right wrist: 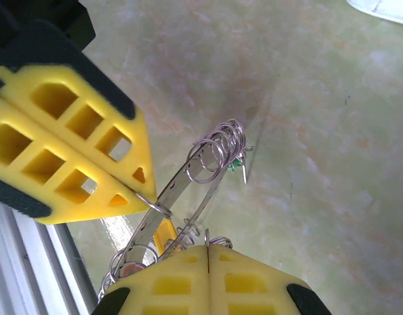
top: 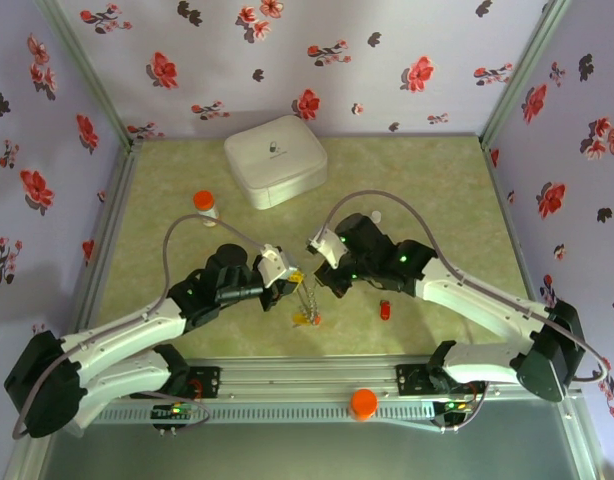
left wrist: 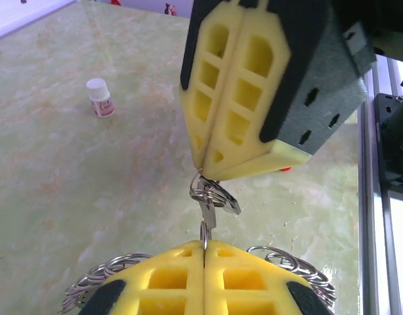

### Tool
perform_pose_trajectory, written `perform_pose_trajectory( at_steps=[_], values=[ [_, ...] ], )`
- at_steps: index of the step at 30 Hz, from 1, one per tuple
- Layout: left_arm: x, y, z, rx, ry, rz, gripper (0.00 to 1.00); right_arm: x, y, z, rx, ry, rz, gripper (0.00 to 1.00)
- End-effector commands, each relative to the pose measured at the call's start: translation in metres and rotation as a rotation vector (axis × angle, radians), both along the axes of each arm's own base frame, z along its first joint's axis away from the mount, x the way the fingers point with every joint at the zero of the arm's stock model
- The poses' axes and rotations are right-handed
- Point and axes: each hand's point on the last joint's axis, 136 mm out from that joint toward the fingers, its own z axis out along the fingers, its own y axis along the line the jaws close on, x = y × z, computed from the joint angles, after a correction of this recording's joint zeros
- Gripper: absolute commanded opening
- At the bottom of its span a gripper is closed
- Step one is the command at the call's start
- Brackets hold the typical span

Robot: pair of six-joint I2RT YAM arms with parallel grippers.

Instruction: Put the keys on the keyring

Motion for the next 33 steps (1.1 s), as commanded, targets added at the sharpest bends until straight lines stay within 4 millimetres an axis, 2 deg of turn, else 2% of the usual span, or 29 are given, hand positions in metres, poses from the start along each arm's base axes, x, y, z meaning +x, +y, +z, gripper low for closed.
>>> perform_pose_trajectory(
  at_steps=[1, 12, 22, 33],
  values=[
    [0.002, -0.008, 0.023, -0.085, 0.023, 0.013, 0.0, 0.003, 0.001, 0.011, -0.01, -0.105, 0.031, 0.0],
    [0.003, -0.009, 0.021, -0.065, 0.013, 0.011, 0.0, -0.022, 0.017, 0.013, 0.076, 0.033, 0.137, 0.0],
    [-0.007, -0.01, 0.021, -0.049, -0.109, -0.059, 0.0, -0.008, 0.016, 0.006, 0.039, 0.07, 0.092, 0.0],
    [-0.013, -0.01, 0.017, -0.023, -0.152, -0.094, 0.0, 0.001, 0.01, 0.01, 0.065, 0.089, 0.047, 0.0]
  ],
)
